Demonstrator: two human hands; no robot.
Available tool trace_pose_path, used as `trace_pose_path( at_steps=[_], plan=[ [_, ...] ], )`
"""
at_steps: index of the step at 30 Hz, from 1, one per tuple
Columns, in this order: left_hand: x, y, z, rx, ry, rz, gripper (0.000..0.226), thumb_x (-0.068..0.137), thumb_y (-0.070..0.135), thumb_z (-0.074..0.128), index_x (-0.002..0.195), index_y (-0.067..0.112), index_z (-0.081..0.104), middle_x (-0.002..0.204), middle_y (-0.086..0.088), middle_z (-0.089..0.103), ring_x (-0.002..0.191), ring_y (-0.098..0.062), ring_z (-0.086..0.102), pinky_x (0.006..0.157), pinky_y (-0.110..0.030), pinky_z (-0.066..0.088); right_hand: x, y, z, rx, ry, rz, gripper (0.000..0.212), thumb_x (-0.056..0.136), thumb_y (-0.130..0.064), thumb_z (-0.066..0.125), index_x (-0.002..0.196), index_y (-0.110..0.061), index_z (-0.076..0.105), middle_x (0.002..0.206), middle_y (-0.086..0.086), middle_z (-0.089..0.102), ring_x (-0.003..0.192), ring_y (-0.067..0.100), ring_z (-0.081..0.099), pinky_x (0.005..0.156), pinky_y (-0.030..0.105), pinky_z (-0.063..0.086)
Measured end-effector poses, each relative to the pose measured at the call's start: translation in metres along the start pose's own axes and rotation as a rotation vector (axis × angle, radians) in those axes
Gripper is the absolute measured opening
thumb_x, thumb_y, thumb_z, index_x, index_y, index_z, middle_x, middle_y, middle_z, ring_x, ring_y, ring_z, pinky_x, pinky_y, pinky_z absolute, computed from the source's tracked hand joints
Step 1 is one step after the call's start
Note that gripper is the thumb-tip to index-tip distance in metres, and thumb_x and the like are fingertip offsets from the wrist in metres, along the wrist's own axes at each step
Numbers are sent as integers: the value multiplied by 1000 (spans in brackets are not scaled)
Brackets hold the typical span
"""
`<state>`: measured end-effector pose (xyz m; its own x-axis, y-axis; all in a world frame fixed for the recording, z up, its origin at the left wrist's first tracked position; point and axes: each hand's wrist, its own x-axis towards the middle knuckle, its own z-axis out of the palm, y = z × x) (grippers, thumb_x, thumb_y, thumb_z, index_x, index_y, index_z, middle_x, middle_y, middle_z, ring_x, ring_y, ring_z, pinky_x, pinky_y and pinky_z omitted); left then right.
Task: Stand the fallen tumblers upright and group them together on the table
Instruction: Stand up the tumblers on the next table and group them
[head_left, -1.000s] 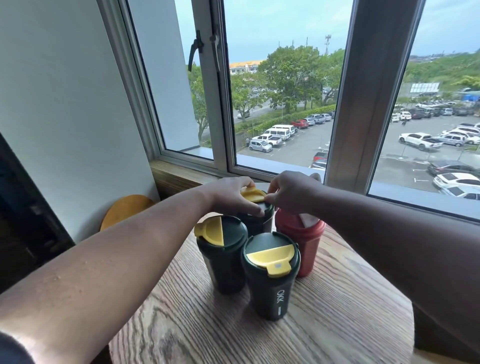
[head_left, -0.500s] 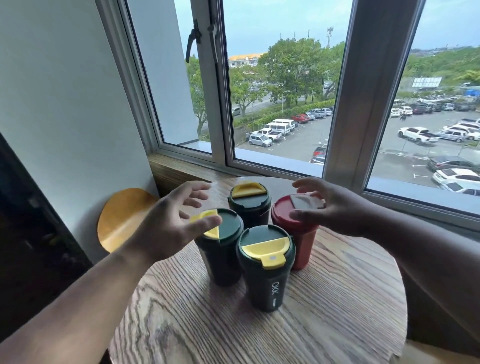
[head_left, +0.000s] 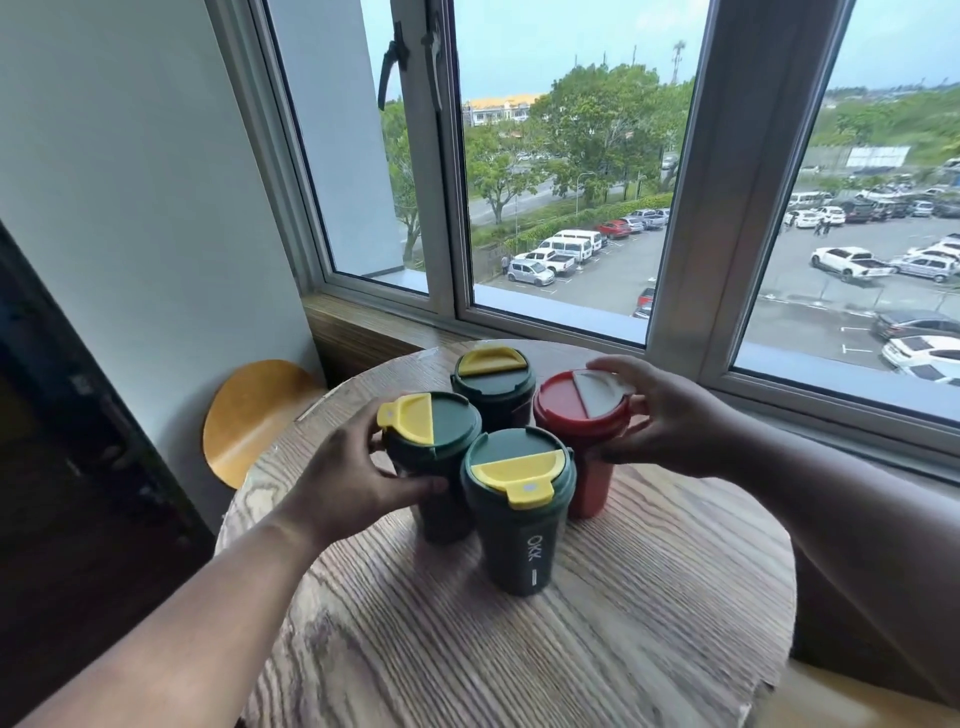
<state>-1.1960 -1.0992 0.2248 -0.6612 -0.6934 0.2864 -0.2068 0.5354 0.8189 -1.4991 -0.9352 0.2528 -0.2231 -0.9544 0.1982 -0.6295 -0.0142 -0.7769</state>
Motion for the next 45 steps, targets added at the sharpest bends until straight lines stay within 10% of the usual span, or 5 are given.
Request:
trace_pose_path(
  at_steps=[9,20,26,45],
  plan=[
    [4,1,2,26,-6,-20,92,53,39,97,134,34,51,120,13,67,113,-3,62,80,-34,62,5,0,5,10,-18,-2,99,47,-40,94,134,-31,47,123,-5,61,103,16,66,91,42,56],
    [-4,13,-8,217,19,63,126,47,81,77,154,47,17,157,14,32,143,-5,32,115,-33,30,0,-1,1,0,-98,83,114,50,-46,93,143,-52,26,136,1,53,115,16,61,96,42,54],
    [-17,75,9,595,-44,437,95,61,88,62,140,38,45,136,16,56,127,-4,44,110,-46,33,-3,-12,0,-160,-80,101,117,52,-55,88,150,-36,25,144,-3,49,119,16,57,102,42,49],
    [-4,90,35,744,-221,417,100,55,78,72,137,39,30,129,18,62,119,-9,57,102,-41,24,3,-11,0,-178,-79,62,111,46,-59,84,143,-34,34,136,-4,55,116,19,59,99,45,50]
  ],
)
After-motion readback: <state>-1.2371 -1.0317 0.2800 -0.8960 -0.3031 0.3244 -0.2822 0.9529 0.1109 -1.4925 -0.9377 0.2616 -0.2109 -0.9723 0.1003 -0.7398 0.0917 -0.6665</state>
